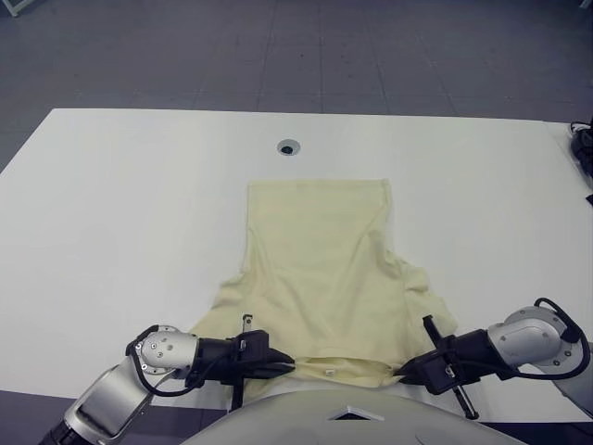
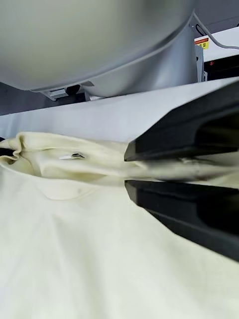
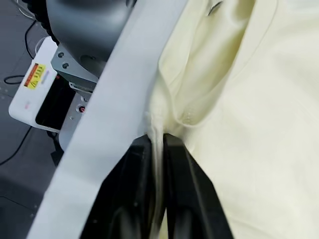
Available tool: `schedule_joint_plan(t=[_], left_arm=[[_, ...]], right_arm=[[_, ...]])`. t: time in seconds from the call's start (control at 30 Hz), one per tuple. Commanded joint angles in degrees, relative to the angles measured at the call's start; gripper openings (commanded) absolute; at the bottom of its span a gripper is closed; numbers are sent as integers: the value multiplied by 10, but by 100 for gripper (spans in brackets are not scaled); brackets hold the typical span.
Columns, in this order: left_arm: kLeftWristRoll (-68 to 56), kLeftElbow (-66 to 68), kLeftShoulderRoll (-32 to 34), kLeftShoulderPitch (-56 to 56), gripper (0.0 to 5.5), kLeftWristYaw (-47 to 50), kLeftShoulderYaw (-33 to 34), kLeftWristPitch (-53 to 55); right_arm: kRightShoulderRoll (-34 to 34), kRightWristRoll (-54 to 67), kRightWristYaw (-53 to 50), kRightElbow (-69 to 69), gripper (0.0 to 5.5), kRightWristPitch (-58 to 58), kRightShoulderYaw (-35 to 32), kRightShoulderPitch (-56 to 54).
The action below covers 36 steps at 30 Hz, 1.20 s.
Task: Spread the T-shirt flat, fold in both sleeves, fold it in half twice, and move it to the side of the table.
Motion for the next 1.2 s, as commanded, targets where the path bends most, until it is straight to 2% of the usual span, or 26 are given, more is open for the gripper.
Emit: schedule_joint_plan(t=[0.03,0.2,0.3,0.43,0.53,0.67,0.77,0.87,1.2], left_arm=[[-54,-13,-11,3,144,-2,25,10],[-157,-27,-25,-10,227,5,89,33],[-233,-37,-33,-15,287,11,142,52],[-355,-24,-59,-59,358,57,208,103],[-342,2,-82,-98,408,102,211,114],[-176,102,-139,-179,481,208,140,85],[-78,164,-176,-222,537,252,86,58],[-5,219,-202,-249,540,268,47,23],[105,363,-245,-290,540,301,39,-62]], right_arm=[[7,44,9,-12,114,24,-17,-5],[16,170,19,-35,193,76,-73,-13],[18,323,49,-46,250,138,-127,-21],[49,409,25,-6,319,180,-187,-70],[69,355,-3,68,367,166,-199,-112],[78,171,-55,173,436,64,-167,-137],[73,126,-51,200,491,29,-169,-120],[63,94,-40,214,537,1,-170,-93],[35,-57,-45,270,537,-65,-129,-88]])
